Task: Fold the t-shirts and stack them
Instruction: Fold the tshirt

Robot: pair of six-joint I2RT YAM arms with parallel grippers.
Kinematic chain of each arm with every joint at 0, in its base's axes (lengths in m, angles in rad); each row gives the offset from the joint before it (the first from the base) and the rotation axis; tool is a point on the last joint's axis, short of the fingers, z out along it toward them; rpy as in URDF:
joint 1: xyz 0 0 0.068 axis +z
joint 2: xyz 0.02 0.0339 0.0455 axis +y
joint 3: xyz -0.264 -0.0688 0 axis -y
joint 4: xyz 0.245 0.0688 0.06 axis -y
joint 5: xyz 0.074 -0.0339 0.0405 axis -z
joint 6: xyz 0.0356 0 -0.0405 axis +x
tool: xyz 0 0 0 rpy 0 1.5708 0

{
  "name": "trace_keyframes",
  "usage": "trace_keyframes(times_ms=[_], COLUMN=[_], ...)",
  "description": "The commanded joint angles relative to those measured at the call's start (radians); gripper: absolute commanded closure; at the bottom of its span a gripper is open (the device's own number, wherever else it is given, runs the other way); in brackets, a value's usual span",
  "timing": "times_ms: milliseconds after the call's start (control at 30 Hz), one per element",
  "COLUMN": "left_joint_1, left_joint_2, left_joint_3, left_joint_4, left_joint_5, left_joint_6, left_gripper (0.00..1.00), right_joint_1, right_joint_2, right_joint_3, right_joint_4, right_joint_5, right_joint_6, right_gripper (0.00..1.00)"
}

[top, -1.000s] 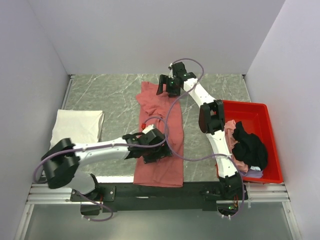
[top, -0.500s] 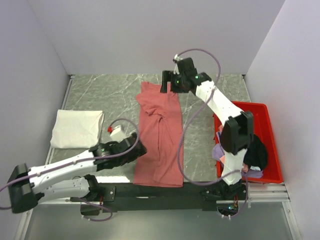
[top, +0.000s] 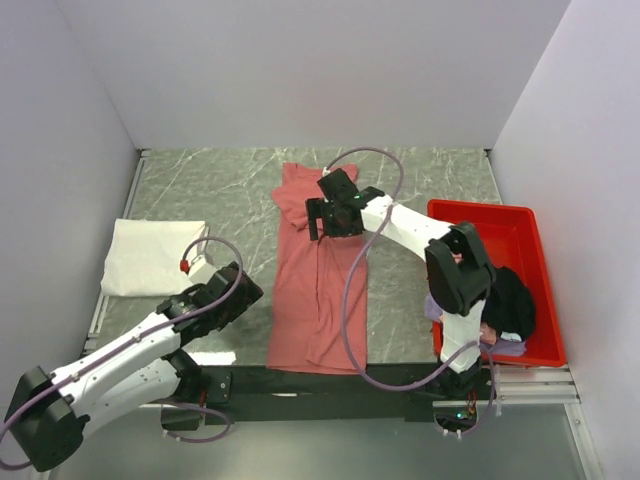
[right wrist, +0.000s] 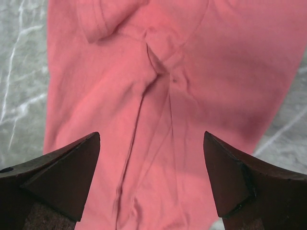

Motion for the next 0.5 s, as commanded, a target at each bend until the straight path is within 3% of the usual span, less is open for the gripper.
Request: trace_keyframes(times_ms=[0, 467], left_joint_1=[0.031, 0.180], left_joint_2=[0.055, 0.182], left_joint_3=[0.031, 0.048], left_joint_4=[0.058, 0.198], left_joint_5=[0.030, 0.115], left_joint_6=[0.067, 0.179], left_gripper=[0.01, 0.01], right_joint_1=[0.004, -0.016], right_joint_2=[0.074, 0.287], right_joint_3=[0.071, 0.278], right_joint_4=[0.011, -0.068], right_joint_5=[0.064, 0.119], right_joint_6=[0.037, 0.032], right_gripper=[0.06, 0.06])
